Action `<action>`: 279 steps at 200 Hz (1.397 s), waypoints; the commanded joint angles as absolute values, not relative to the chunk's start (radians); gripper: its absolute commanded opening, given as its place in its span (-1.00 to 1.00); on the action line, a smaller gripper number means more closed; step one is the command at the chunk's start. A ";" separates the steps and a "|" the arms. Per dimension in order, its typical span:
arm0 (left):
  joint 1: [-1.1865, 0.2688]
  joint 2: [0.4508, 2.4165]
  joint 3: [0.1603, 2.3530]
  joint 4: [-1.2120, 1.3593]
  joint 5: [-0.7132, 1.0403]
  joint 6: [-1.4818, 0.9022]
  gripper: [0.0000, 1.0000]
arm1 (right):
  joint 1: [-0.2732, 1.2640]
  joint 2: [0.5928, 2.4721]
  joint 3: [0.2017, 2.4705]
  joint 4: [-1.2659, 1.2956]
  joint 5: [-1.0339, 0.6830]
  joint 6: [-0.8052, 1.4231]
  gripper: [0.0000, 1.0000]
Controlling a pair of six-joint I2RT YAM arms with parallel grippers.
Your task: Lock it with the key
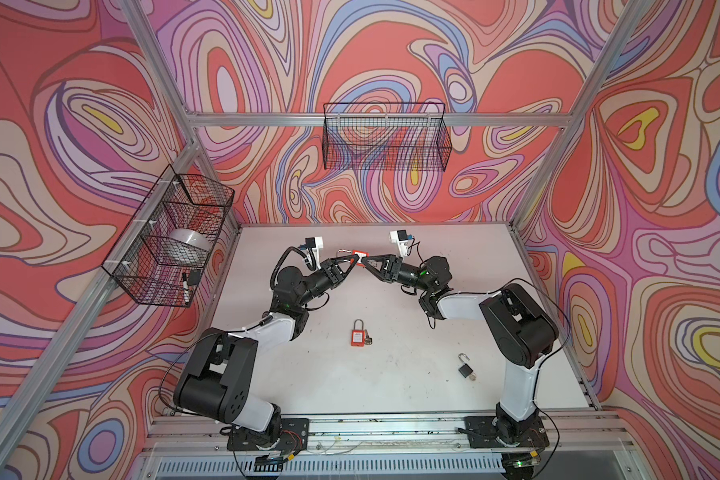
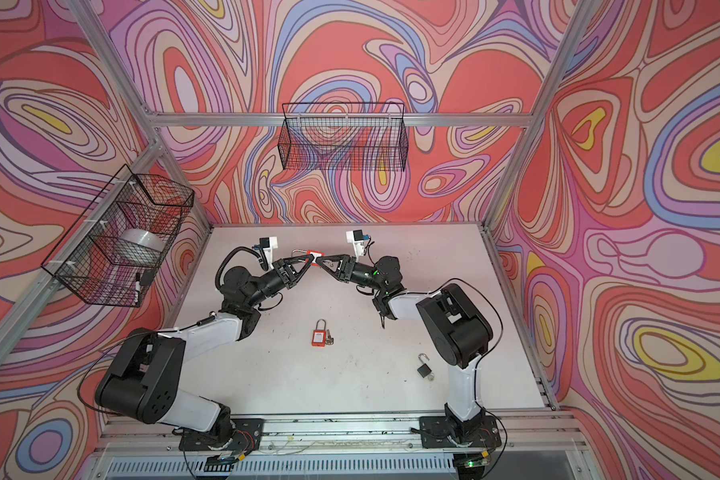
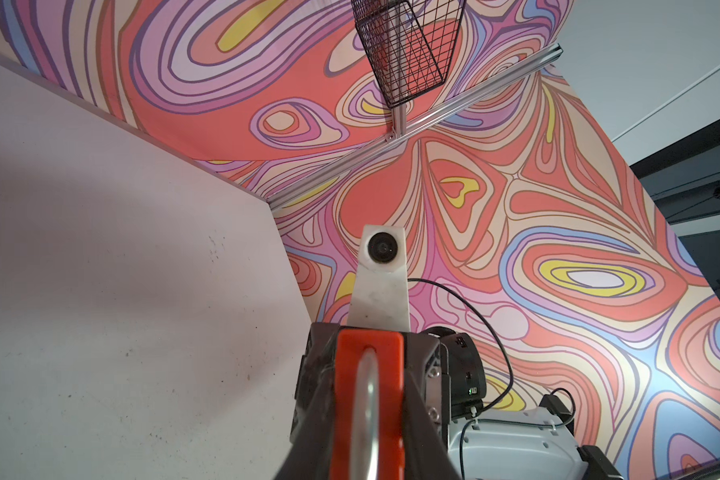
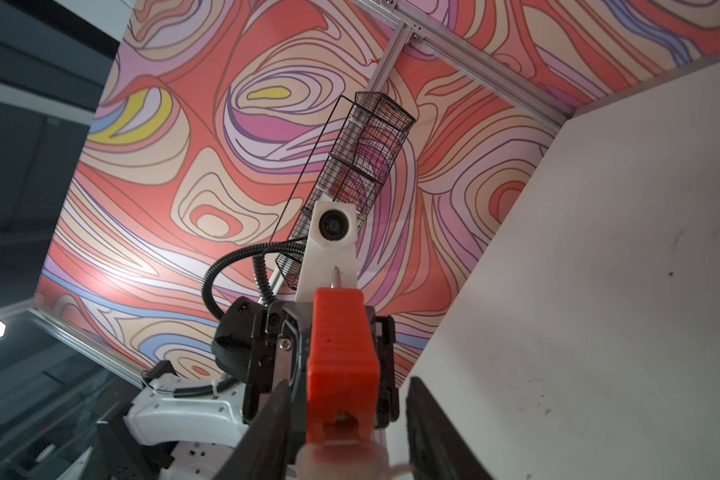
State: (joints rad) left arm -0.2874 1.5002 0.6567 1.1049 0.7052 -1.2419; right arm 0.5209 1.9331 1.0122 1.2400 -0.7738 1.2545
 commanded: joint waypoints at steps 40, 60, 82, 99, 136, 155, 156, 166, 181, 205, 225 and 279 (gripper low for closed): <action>-0.290 1.485 0.693 1.176 0.707 -1.257 -1.00 | 0.468 1.874 0.949 1.258 -0.759 1.245 0.29; -0.290 1.486 0.695 1.177 0.706 -1.257 -1.00 | 0.462 1.869 0.937 1.258 -0.760 1.245 0.30; -0.290 1.486 0.695 1.177 0.706 -1.259 -1.00 | 0.461 1.869 0.927 1.254 -0.761 1.238 0.30; -0.289 1.484 0.695 1.176 0.706 -1.257 -1.00 | 0.462 1.869 0.922 1.235 -0.766 1.222 0.30; -0.290 1.485 0.694 1.174 0.707 -1.257 -1.00 | 0.463 1.860 0.915 1.183 -0.778 1.181 0.30; -0.289 1.486 0.694 1.174 0.705 -1.257 -1.00 | 0.464 1.850 0.915 1.116 -0.777 1.137 0.30; -0.290 1.486 0.693 1.174 0.705 -1.257 -1.00 | 0.463 1.850 0.915 1.112 -0.776 1.132 0.30; -0.290 1.485 0.694 1.173 0.706 -1.256 -1.00 | 0.466 1.840 0.915 1.066 -0.775 1.099 0.30; -0.290 1.484 0.694 1.169 0.706 -1.256 -1.00 | 0.468 1.825 0.917 1.004 -0.774 1.055 0.30; -0.289 1.484 0.692 1.169 0.707 -1.254 -1.00 | 0.474 1.809 0.919 0.931 -0.772 1.000 0.30; -0.290 1.485 0.690 1.169 0.707 -1.255 -1.00 | 0.475 1.804 0.917 0.899 -0.764 0.976 0.30; -0.289 1.479 0.686 1.159 0.707 -1.249 -1.00 | 0.473 1.781 0.894 0.973 -0.773 1.000 0.30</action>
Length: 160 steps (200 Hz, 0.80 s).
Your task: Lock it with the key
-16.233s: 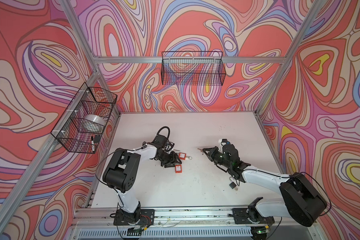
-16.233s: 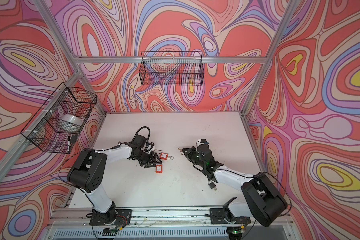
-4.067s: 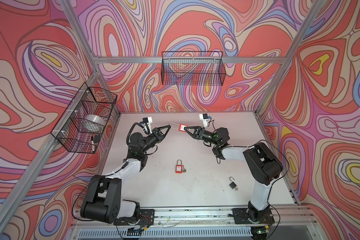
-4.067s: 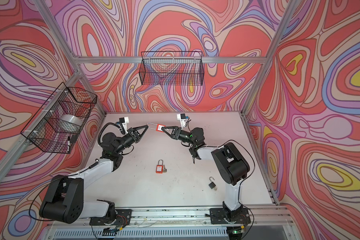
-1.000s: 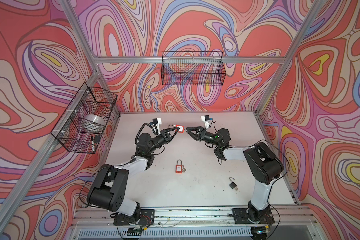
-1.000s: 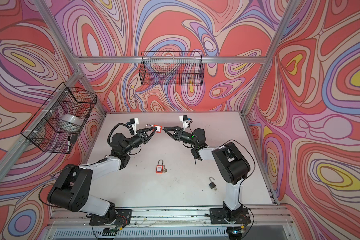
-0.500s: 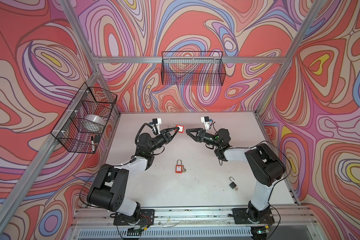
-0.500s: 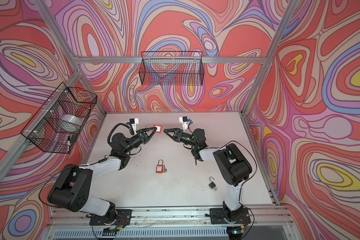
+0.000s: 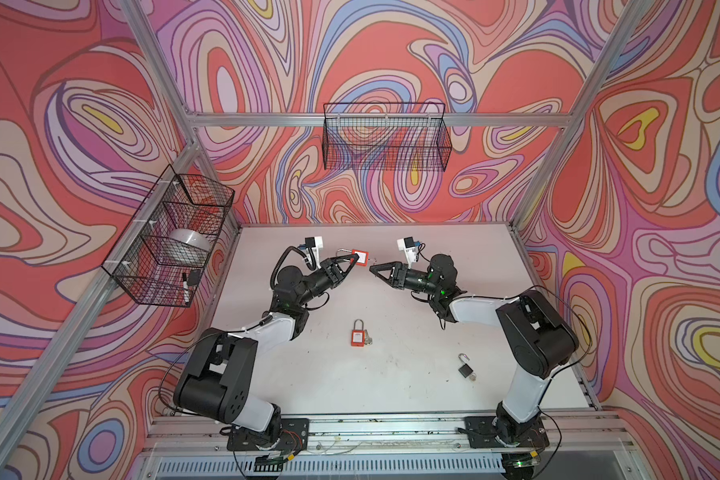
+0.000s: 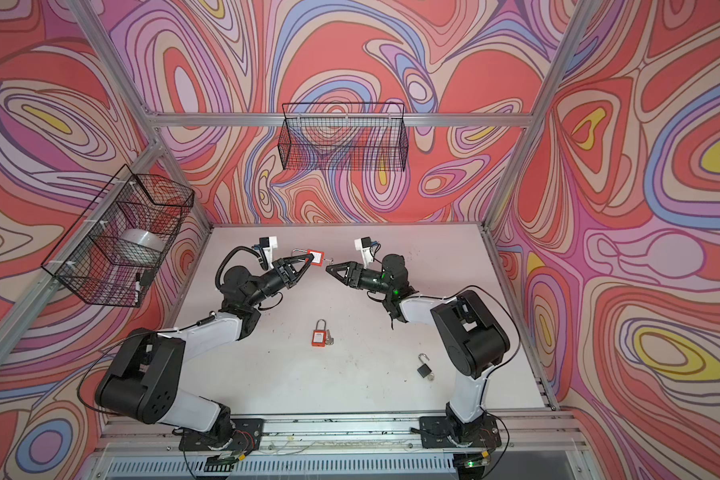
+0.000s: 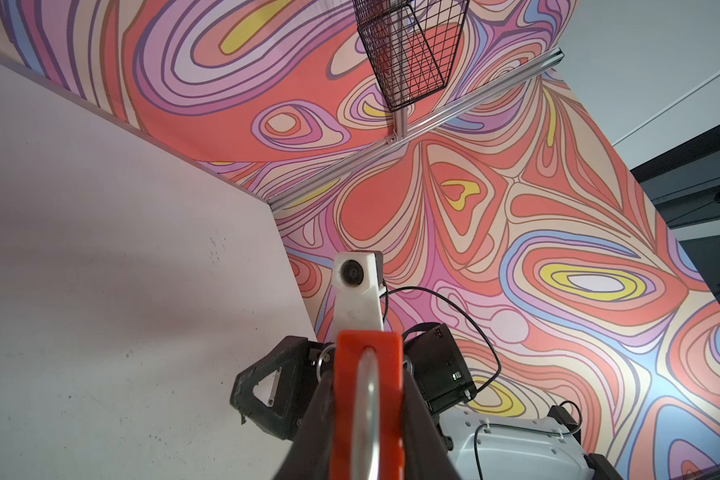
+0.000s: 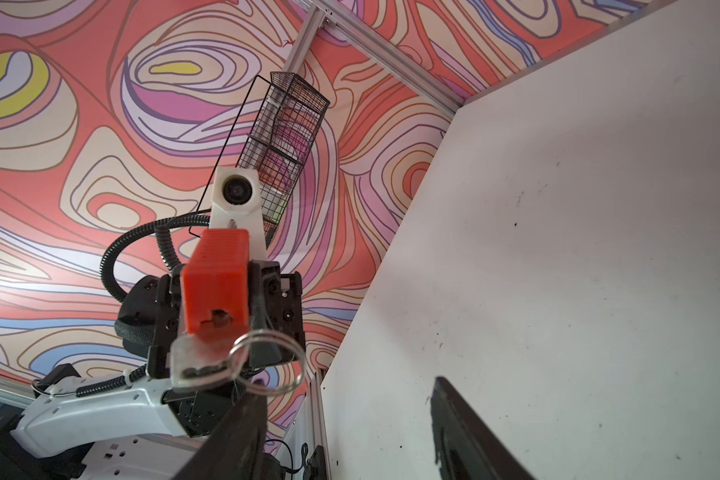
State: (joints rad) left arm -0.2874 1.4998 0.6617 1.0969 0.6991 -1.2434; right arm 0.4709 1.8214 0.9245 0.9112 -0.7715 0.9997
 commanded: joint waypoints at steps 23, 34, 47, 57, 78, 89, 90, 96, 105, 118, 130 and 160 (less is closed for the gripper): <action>-0.288 1.481 0.683 1.157 0.707 -1.246 -1.00 | 0.471 1.778 0.891 1.014 -0.772 1.030 0.30; -0.290 1.483 0.685 1.158 0.709 -1.248 -1.00 | 0.468 1.778 0.887 1.044 -0.764 1.057 0.30; -0.290 1.485 0.684 1.158 0.710 -1.247 -1.00 | 0.460 1.780 0.885 1.110 -0.760 1.098 0.30; -0.289 1.483 0.685 1.157 0.710 -1.247 -1.00 | 0.453 1.787 0.882 1.151 -0.753 1.128 0.30; -0.289 1.480 0.683 1.154 0.709 -1.245 -1.00 | 0.448 1.811 0.899 1.212 -0.753 1.180 0.30; -0.289 1.479 0.683 1.154 0.709 -1.244 -1.00 | 0.447 1.824 0.914 1.224 -0.756 1.195 0.30; -0.289 1.479 0.682 1.154 0.709 -1.244 -1.00 | 0.447 1.826 0.916 1.225 -0.756 1.197 0.30; -0.289 1.479 0.681 1.154 0.709 -1.244 -1.00 | 0.447 1.831 0.922 1.226 -0.758 1.200 0.30; -0.289 1.476 0.681 1.152 0.709 -1.244 -1.00 | 0.446 1.838 0.932 1.219 -0.757 1.203 0.30; -0.290 1.473 0.680 1.152 0.707 -1.245 -1.00 | 0.447 1.842 0.941 1.190 -0.754 1.191 0.30; -0.289 1.474 0.680 1.152 0.706 -1.245 -1.00 | 0.446 1.840 0.953 1.134 -0.756 1.164 0.30; -0.290 1.474 0.681 1.152 0.707 -1.245 -1.00 | 0.446 1.816 0.981 0.939 -0.772 1.058 0.30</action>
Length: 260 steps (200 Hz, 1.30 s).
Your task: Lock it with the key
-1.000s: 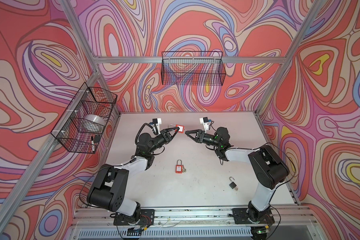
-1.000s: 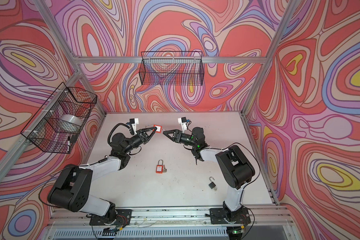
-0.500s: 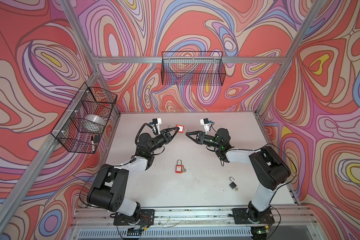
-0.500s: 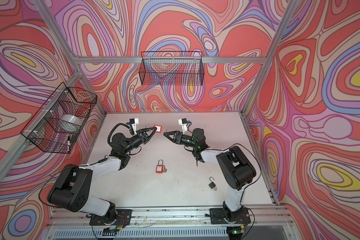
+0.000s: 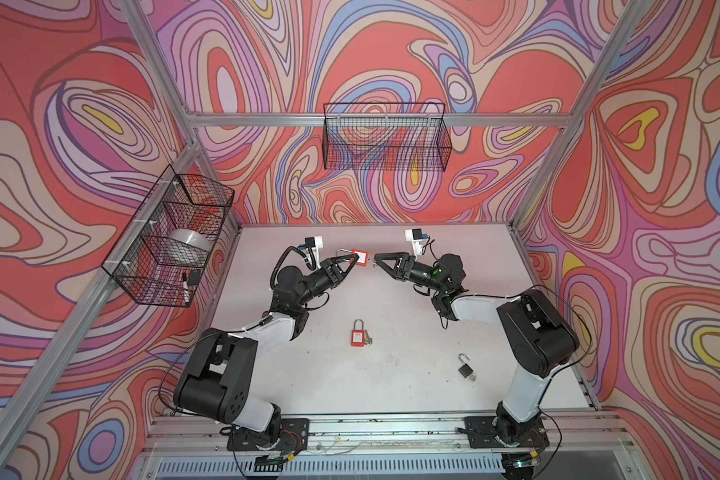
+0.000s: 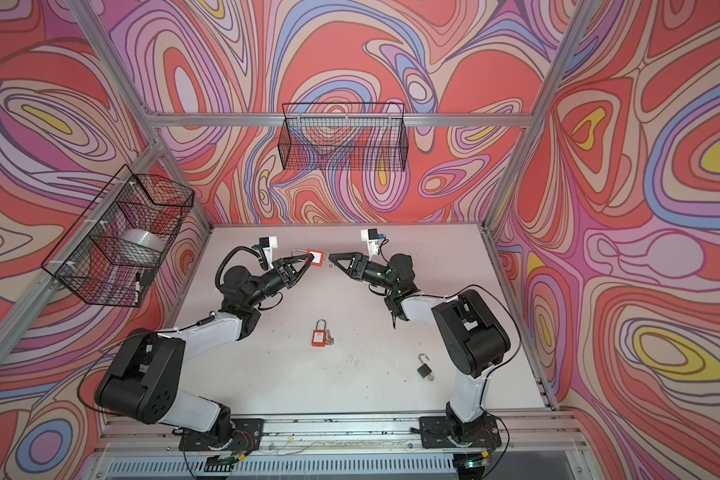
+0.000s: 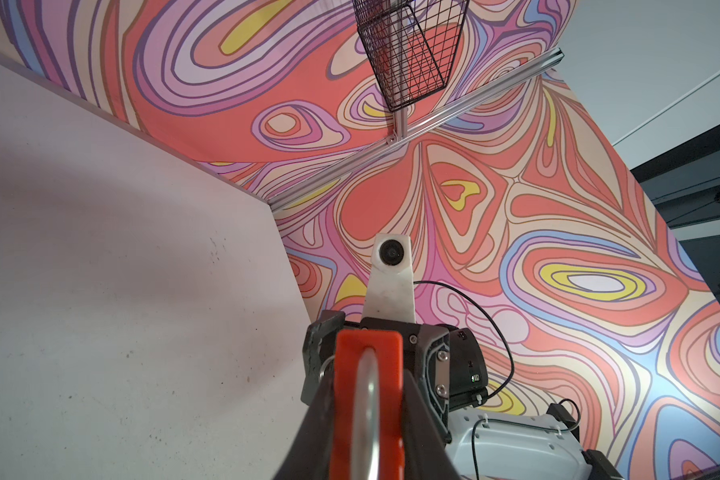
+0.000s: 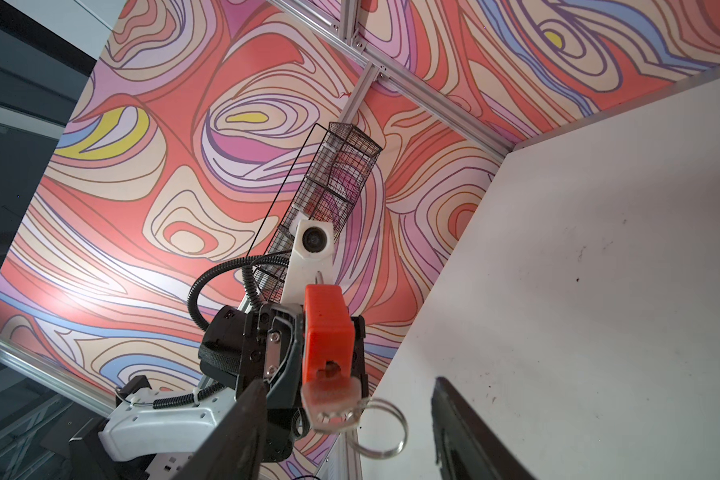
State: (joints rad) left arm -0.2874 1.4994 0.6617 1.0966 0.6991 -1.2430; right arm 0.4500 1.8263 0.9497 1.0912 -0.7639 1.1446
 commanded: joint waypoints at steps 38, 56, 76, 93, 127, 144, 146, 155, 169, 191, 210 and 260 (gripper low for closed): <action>-0.289 1.474 0.681 1.156 0.705 -1.245 -1.00 | 0.454 1.783 0.999 0.743 -0.772 0.935 0.30; -0.290 1.475 0.680 1.158 0.705 -1.247 -1.00 | 0.459 1.778 1.005 0.685 -0.770 0.893 0.31; -0.289 1.474 0.680 1.158 0.707 -1.248 -1.00 | 0.470 1.751 1.011 0.635 -0.761 0.839 0.30; -0.290 1.473 0.681 1.155 0.705 -1.246 -1.00 | 0.476 1.747 1.021 0.603 -0.754 0.810 0.30; -0.290 1.470 0.679 1.153 0.707 -1.244 -1.00 | 0.477 1.739 1.027 0.575 -0.729 0.786 0.30; -0.290 1.466 0.677 1.149 0.705 -1.242 -1.00 | 0.477 1.715 1.014 0.575 -0.725 0.760 0.30; -0.289 1.466 0.676 1.149 0.704 -1.242 -1.00 | 0.478 1.710 1.011 0.576 -0.724 0.758 0.30; -0.290 1.466 0.675 1.147 0.707 -1.241 -1.00 | 0.477 1.689 1.000 0.580 -0.724 0.741 0.30; -0.290 1.469 0.675 1.150 0.709 -1.243 -1.00 | 0.474 1.656 0.987 0.573 -0.730 0.715 0.30; -0.289 1.471 0.678 1.150 0.712 -1.244 -1.00 | 0.455 1.622 0.971 0.559 -0.739 0.699 0.30; -0.289 1.473 0.681 1.151 0.714 -1.245 -1.00 | 0.432 1.608 0.958 0.579 -0.754 0.708 0.29; -0.290 1.476 0.681 1.159 0.714 -1.252 -1.00 | 0.424 1.688 1.010 0.748 -0.851 0.846 -0.08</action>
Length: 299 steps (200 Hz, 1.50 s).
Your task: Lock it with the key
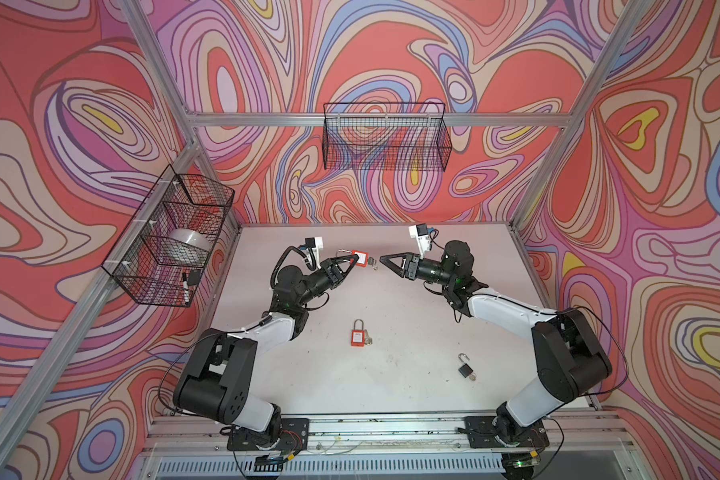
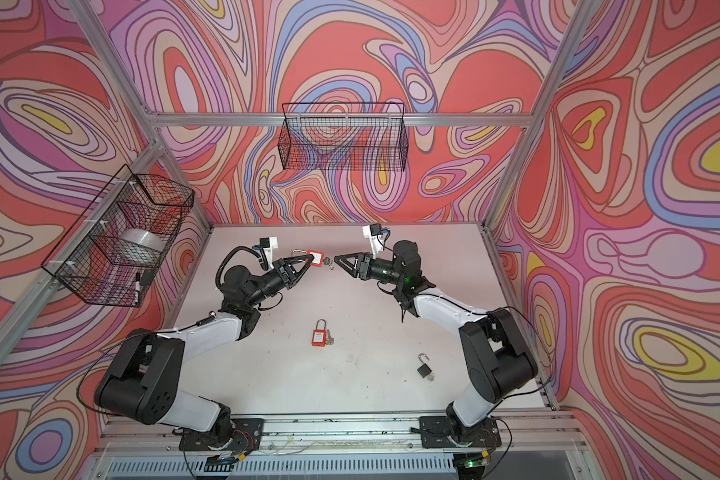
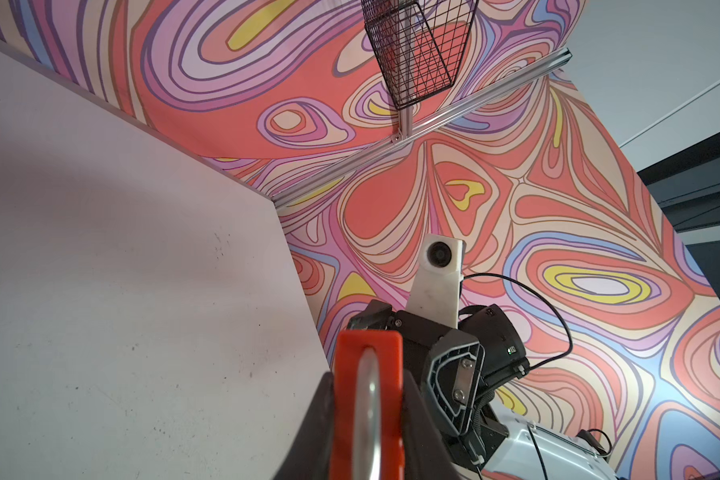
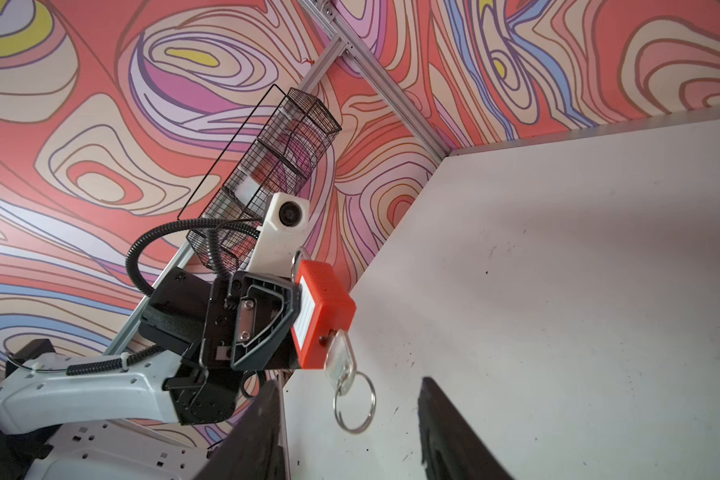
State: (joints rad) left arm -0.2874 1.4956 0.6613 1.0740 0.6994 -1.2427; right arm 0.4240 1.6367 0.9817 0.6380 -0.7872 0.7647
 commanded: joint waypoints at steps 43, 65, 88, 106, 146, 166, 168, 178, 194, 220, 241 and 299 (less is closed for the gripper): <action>-0.290 1.463 0.683 1.142 0.714 -1.245 -1.00 | 0.429 1.762 1.044 0.889 -0.892 0.973 -0.28; -0.289 1.460 0.684 1.136 0.715 -1.245 -1.00 | 0.437 1.766 1.053 0.915 -0.904 0.997 -0.38; -0.290 1.460 0.686 1.133 0.713 -1.241 -1.00 | 0.443 1.799 1.057 0.931 -0.912 1.012 -0.55; -0.289 1.462 0.687 1.134 0.715 -1.243 -1.00 | 0.446 1.806 1.058 0.943 -0.917 1.023 -0.66; -0.289 1.463 0.694 1.131 0.716 -1.243 -1.00 | 0.454 1.820 1.058 0.956 -0.913 1.032 -0.55; -0.290 1.463 0.693 1.130 0.715 -1.243 -1.00 | 0.457 1.825 1.062 0.956 -0.917 1.036 -0.54; -0.290 1.463 0.693 1.130 0.716 -1.243 -1.00 | 0.457 1.825 1.063 0.957 -0.918 1.037 -0.56; -0.290 1.463 0.691 1.131 0.715 -1.243 -1.00 | 0.457 1.827 1.063 0.961 -0.921 1.039 -0.61; -0.290 1.463 0.689 1.132 0.715 -1.243 -1.00 | 0.457 1.823 1.060 0.967 -0.922 1.045 -0.77; -0.289 1.461 0.688 1.128 0.712 -1.242 -1.00 | 0.457 1.819 1.049 0.981 -0.920 1.060 -1.00; -0.289 1.460 0.688 1.129 0.707 -1.240 -1.00 | 0.457 1.810 1.033 0.982 -0.914 1.059 -1.00; -0.288 1.462 0.686 1.130 0.698 -1.240 -1.00 | 0.397 1.778 0.923 1.085 -0.871 1.116 -1.00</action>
State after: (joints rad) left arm -0.2989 1.4807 0.6621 1.0660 0.7219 -1.2308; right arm 0.4419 1.7992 0.9821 1.0012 -0.8848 1.0924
